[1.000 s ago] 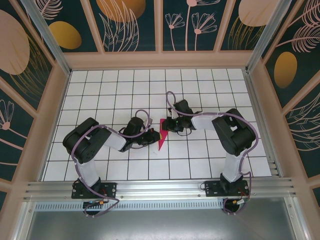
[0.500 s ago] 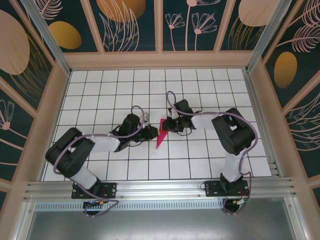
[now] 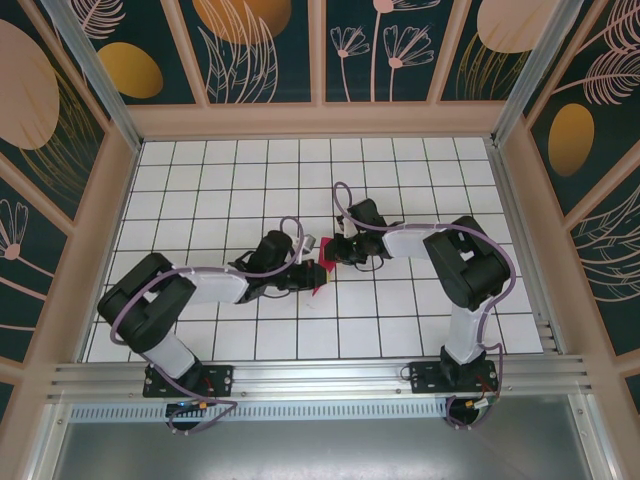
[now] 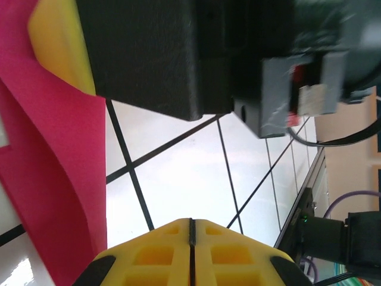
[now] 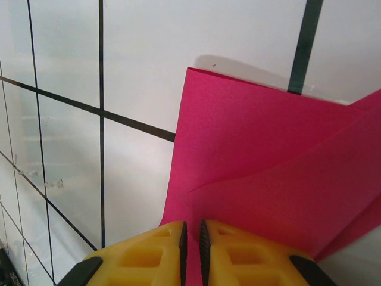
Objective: Fold a paper plane with a square sheet of paper (fold left side to right side)
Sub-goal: Fold the wing for the fifth time at the center of the table.
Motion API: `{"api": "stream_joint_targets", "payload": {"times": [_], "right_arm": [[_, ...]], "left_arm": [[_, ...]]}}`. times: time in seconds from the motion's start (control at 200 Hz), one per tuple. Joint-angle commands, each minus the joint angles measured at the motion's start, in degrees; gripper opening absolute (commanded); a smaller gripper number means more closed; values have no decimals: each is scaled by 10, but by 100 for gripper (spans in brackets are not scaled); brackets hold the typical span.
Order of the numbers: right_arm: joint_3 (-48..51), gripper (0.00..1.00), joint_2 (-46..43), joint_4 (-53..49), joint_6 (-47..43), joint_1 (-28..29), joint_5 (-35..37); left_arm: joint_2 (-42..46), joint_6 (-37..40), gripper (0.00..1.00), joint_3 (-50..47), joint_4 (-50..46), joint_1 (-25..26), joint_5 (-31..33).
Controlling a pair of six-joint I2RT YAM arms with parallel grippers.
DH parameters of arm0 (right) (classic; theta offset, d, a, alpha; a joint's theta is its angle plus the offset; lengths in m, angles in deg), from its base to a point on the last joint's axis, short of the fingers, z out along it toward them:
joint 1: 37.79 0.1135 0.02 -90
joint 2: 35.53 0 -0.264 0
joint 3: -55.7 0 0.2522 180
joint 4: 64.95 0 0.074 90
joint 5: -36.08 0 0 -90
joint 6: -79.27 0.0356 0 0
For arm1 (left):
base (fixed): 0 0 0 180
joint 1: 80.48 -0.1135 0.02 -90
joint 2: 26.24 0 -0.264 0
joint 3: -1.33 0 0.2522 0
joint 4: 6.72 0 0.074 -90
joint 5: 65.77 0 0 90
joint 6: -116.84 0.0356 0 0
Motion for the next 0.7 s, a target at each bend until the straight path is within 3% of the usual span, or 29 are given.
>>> {"api": "stream_joint_targets", "payload": {"times": [0.0,0.305,0.696], "right_arm": [[15,19,28,-56,-2,-14,54],[10,19,27,-63,-8,-14,57],[4,19,30,-70,-12,-14,58]], "left_arm": [[-21,22,10,19,-25,2,3],[-63,21,9,8,-25,3,16],[-96,5,10,-18,18,4,-29]]}}
